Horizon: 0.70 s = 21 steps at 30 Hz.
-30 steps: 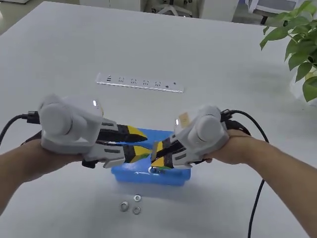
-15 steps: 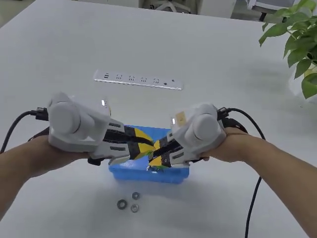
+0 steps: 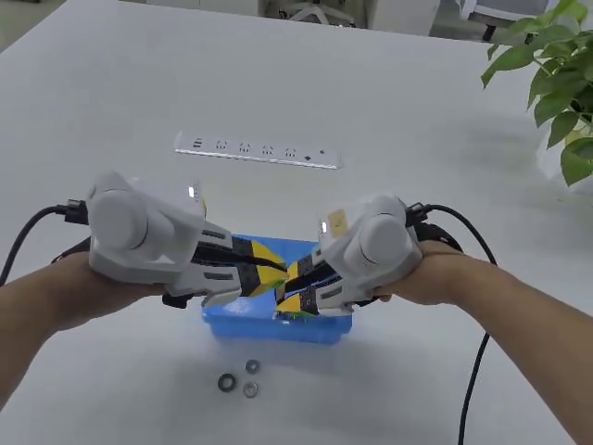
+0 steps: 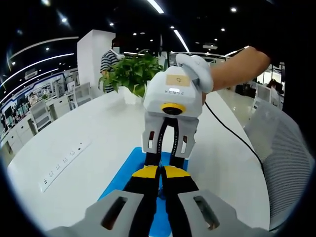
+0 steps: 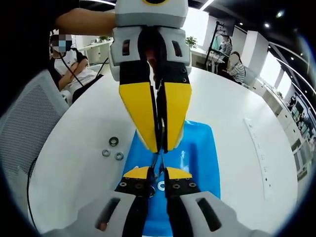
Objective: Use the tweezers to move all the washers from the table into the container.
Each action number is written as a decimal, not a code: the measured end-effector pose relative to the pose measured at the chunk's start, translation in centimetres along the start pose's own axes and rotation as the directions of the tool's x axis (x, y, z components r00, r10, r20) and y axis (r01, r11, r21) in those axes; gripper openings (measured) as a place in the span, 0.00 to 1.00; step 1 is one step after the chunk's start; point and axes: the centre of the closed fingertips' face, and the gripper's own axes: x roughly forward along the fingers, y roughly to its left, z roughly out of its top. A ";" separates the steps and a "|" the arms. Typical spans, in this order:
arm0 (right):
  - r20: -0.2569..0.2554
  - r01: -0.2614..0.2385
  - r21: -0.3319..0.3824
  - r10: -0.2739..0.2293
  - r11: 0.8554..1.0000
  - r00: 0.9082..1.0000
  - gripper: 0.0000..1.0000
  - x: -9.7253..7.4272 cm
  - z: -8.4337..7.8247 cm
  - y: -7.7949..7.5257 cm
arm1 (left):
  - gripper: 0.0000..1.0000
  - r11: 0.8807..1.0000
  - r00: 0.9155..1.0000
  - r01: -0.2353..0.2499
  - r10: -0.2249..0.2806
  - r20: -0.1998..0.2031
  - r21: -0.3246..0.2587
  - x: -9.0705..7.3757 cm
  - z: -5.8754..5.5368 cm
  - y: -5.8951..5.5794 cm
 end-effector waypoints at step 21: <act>0.021 0.081 0.108 -0.083 0.991 0.996 0.25 -3.0 1.5 -0.1 | 0.06 1.000 1.000 -0.010 0.010 0.012 0.009 -0.9 1.9 -0.1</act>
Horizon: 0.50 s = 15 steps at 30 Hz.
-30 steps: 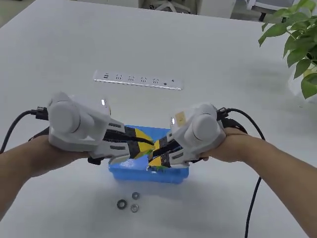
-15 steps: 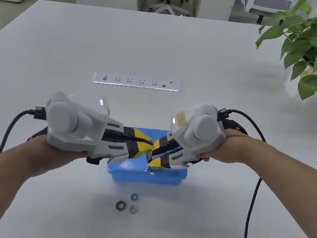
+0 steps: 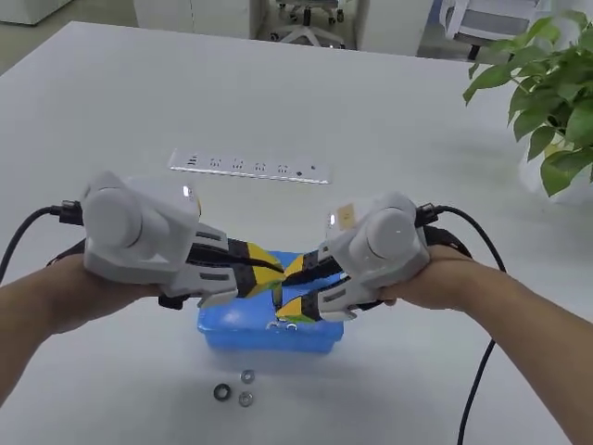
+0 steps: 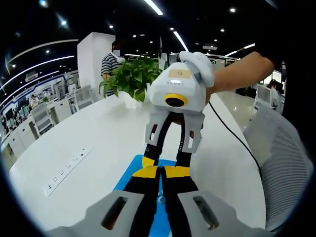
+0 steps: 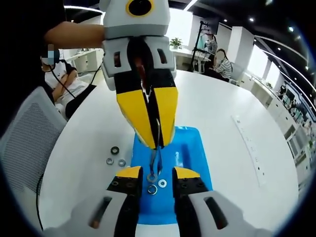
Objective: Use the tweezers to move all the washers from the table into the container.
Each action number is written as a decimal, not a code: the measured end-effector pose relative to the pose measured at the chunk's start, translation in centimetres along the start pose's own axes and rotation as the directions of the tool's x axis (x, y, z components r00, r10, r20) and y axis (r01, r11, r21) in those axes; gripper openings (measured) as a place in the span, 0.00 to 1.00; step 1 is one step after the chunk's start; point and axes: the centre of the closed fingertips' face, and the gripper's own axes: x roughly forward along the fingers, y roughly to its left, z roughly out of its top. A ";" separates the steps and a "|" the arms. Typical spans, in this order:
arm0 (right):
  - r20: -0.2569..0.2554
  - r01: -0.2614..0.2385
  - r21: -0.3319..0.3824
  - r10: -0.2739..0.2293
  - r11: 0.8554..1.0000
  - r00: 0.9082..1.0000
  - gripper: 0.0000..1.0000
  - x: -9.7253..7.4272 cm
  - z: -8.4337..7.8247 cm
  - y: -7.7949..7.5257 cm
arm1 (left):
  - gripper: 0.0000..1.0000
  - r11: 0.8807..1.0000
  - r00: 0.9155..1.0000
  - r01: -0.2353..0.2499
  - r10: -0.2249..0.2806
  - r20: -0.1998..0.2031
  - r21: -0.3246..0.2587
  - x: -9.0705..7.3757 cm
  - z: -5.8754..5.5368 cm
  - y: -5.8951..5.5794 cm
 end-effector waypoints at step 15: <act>-0.014 0.081 0.090 -0.080 0.993 0.997 0.37 -2.7 -0.4 0.6 | 0.06 1.000 1.000 -0.009 0.009 0.008 0.013 -1.0 1.5 -0.7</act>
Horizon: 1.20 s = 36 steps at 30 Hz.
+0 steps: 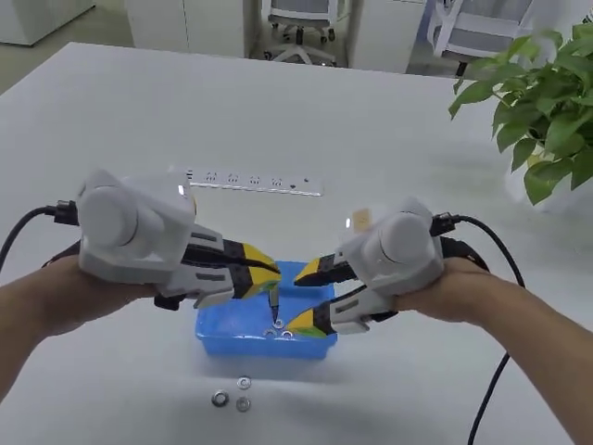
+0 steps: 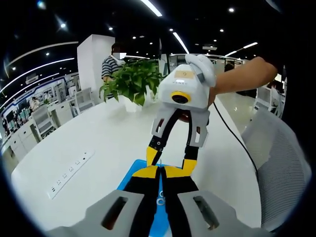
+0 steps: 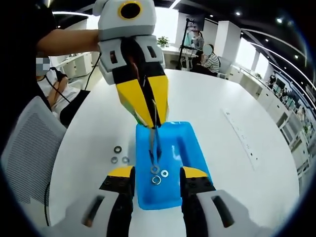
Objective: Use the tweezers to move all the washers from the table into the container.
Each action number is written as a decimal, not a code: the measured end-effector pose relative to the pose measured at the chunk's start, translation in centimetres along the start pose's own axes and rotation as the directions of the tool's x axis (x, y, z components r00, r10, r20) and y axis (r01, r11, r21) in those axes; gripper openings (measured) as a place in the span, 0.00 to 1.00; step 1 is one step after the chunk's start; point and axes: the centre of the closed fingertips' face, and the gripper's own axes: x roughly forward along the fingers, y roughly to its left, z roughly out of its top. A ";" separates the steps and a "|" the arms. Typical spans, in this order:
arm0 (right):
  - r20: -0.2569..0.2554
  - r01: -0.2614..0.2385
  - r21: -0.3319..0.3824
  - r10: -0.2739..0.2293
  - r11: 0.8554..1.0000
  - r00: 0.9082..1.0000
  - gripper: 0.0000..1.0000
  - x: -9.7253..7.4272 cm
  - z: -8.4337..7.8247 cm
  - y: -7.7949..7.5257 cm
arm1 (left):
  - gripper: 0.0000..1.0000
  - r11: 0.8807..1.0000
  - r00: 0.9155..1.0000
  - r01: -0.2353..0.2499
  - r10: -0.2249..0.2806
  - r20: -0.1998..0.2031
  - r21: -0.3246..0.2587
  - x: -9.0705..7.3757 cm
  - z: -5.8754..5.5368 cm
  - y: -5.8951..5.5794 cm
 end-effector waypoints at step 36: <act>0.027 0.146 0.183 -0.153 0.972 0.988 0.77 -3.9 -2.2 3.5 | 0.06 1.000 1.000 -0.005 0.005 -0.006 -0.009 -2.9 0.7 -2.6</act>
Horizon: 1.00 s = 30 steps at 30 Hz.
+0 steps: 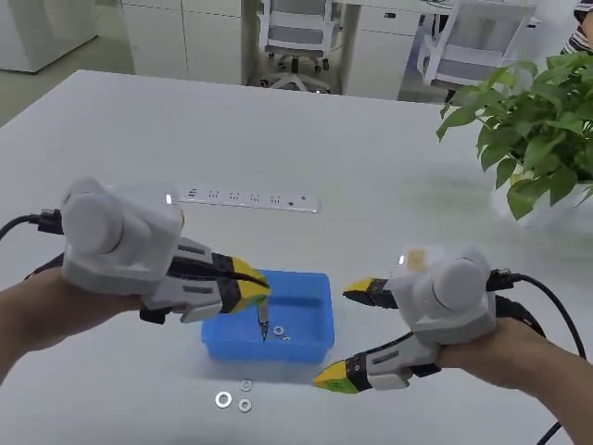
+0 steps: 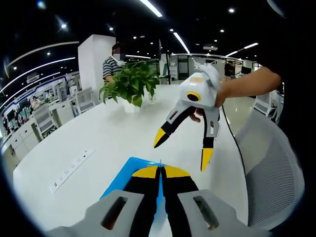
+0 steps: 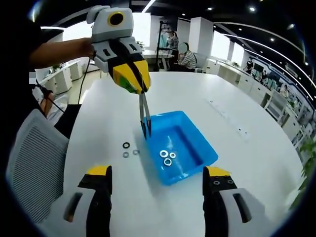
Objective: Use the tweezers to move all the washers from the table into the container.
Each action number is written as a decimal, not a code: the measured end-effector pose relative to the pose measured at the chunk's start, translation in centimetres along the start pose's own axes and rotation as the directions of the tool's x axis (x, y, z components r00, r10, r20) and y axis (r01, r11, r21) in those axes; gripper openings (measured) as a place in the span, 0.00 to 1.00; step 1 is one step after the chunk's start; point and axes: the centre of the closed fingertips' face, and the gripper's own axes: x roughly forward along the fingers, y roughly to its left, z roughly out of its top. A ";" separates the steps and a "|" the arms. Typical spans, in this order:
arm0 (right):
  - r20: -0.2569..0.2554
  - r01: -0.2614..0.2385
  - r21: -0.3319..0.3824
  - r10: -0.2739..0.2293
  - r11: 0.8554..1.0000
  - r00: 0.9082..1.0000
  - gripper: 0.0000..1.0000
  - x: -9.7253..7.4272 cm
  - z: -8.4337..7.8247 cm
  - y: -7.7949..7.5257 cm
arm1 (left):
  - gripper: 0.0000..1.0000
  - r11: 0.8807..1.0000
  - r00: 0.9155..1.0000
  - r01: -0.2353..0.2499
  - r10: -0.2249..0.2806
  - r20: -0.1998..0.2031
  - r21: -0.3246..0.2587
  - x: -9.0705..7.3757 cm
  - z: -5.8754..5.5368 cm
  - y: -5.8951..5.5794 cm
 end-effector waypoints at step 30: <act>0.039 0.012 0.073 -0.015 0.997 0.999 1.00 -0.6 -1.8 2.1 | 0.06 1.000 0.999 0.008 -0.008 -0.052 -0.004 0.0 -3.0 -1.3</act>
